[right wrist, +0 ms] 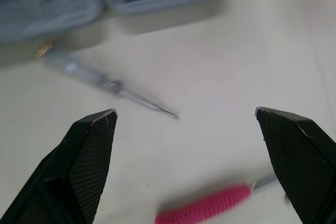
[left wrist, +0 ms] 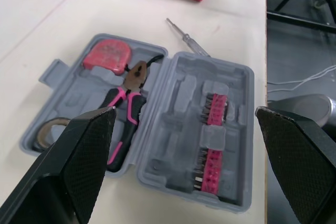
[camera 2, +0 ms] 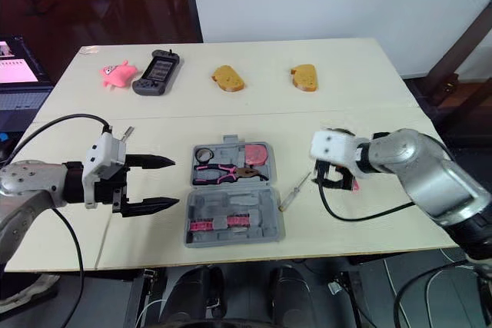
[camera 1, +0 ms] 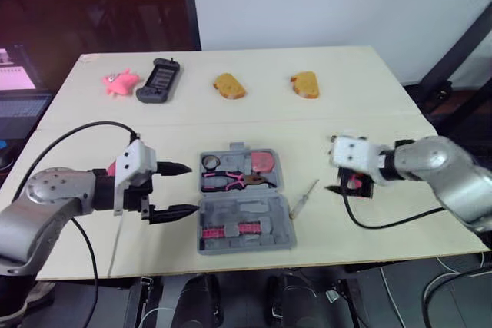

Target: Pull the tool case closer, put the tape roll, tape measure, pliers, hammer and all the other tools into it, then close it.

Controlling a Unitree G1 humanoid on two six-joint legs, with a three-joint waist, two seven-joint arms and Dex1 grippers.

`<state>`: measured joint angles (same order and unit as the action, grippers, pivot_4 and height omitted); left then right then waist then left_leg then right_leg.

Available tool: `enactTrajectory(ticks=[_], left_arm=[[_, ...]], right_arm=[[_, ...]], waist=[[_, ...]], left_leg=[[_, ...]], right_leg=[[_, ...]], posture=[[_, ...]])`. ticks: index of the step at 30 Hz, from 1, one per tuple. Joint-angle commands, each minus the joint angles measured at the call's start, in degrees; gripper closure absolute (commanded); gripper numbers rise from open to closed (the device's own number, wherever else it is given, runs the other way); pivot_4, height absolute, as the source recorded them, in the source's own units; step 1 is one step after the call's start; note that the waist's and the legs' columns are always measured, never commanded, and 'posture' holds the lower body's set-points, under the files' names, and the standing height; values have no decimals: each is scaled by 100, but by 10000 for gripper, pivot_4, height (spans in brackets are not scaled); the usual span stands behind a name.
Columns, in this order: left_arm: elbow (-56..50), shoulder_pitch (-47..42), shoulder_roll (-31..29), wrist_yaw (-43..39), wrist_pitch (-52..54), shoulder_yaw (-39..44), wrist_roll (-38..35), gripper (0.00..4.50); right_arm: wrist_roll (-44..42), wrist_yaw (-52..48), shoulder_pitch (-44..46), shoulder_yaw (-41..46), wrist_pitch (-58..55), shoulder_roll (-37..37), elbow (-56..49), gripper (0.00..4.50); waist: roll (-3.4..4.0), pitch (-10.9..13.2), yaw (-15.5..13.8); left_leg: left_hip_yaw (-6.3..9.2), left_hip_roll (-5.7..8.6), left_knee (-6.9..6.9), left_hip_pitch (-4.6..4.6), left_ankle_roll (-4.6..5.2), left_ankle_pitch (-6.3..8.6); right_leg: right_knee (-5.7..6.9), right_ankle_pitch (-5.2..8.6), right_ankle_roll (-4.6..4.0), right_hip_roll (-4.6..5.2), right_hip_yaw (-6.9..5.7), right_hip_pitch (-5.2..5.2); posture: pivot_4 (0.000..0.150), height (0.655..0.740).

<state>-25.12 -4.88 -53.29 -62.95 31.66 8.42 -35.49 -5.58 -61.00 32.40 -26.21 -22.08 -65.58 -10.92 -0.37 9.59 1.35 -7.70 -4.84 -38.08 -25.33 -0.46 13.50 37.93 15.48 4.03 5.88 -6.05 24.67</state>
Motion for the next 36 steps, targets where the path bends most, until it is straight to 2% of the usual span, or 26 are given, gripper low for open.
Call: enactTrajectory(ticks=[1,11,14,19,22,24,35,36], left_arm=[[-219,220,41,110,-118,300,-23,0],[-680,885,97,427,-41,717,-106,0],[-795,1042,93,492,-10,850,-132,0],[-929,1225,93,549,41,1030,-164,0],[-972,1285,79,579,56,1084,-179,0],[-977,1297,67,596,59,1094,-186,0],[-907,1206,31,626,30,1022,-145,0],[-905,1202,32,625,27,1017,-142,0]], right_arm=[[306,-1192,581,-262,647,251,476,445],[1845,-1767,1402,-1097,3751,1628,2557,445],[2093,-1783,1470,-1165,4145,1873,3039,445],[2384,-1765,1601,-1116,4428,2179,3729,445],[2538,-1696,1678,-1080,4440,2346,4063,8895],[2598,-1677,1697,-1061,4504,2414,4163,18176],[2701,-1771,1630,-1013,4473,2539,4340,18176],[2709,-1770,1625,-1016,4470,2555,4347,20906]], waist=[[2,4,-13],[-4,8,-71],[-4,9,-56],[-4,9,-54],[-2,9,-57],[-2,9,-56],[-4,8,-56],[-4,8,-56]], left_leg=[[0,0,0,-1,0,0],[-3,1,-13,-3,-5,-3],[-3,0,-12,-2,-42,-25],[-3,0,-12,-1,-45,-26],[-2,0,-12,-1,-46,-27],[-2,0,-12,0,-46,-27],[1,-1,-13,4,-48,-28],[1,-1,-13,4,-48,-28]], right_leg=[[5,0,-1,0,2,2],[11,-1,-2,0,-3,-3],[14,-1,-3,-2,-3,-3],[16,-1,-3,-2,-3,-3],[17,-1,-4,-2,-3,-3],[17,-1,-4,-3,-4,-4],[19,-2,-5,-3,-6,-10],[19,-2,-5,-3,-6,-10]], posture=[[1500,7188],[1500,7188],[1500,7188],[1500,7188],[1500,7188],[1500,7188],[1500,7188],[1500,7188]])
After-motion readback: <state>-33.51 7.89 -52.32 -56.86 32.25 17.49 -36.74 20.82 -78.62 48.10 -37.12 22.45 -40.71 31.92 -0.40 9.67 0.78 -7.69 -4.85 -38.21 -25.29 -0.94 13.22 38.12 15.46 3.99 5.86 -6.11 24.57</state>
